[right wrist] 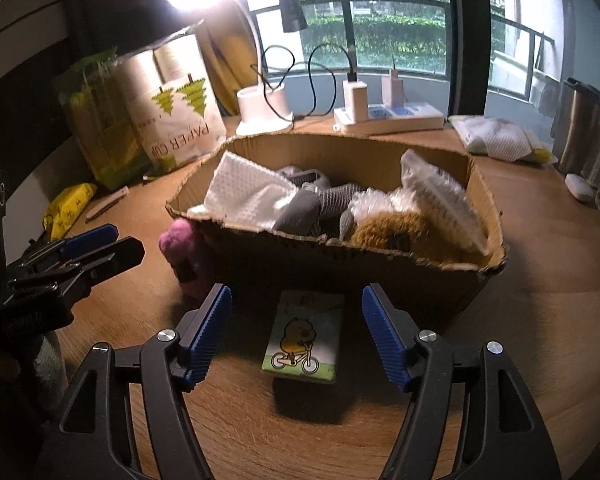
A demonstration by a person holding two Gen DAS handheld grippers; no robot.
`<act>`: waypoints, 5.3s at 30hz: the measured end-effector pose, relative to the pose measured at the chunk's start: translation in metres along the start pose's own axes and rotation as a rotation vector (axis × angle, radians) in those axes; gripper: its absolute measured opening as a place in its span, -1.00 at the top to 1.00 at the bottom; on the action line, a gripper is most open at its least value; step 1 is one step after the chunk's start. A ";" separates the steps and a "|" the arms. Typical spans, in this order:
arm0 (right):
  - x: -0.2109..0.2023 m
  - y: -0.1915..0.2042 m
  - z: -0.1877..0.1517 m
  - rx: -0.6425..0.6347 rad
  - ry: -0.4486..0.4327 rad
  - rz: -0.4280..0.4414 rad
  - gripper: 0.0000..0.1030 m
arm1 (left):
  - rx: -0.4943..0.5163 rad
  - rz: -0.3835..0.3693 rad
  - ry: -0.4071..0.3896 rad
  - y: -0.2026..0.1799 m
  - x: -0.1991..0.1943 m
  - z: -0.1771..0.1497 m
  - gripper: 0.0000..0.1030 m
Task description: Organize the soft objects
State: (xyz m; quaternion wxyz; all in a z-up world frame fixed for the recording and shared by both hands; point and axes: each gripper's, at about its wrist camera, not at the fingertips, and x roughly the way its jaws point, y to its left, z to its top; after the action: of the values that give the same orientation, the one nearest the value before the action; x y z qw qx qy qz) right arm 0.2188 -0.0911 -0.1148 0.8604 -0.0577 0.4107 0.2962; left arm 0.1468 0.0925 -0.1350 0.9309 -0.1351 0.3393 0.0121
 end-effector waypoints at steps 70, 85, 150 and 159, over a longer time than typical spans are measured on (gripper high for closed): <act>0.000 -0.007 -0.017 -0.061 0.024 0.090 -0.10 | 0.087 -0.021 0.048 -0.043 0.017 -0.004 0.31; -0.035 -0.014 0.003 -0.087 -0.057 0.097 -0.10 | 0.111 -0.031 -0.023 -0.065 -0.014 0.019 0.31; -0.004 -0.067 0.065 -0.015 -0.101 0.030 -0.10 | 0.075 -0.049 0.010 -0.054 0.044 0.073 -0.29; 0.019 -0.056 0.090 -0.041 -0.084 0.035 -0.10 | 0.023 -0.008 -0.043 -0.027 0.037 0.079 -0.30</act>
State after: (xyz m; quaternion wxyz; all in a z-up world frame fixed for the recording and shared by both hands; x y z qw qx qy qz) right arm 0.3200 -0.0973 -0.0784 0.8703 -0.0557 0.3688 0.3216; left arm 0.2277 0.0844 -0.0943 0.9395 -0.1254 0.3186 0.0073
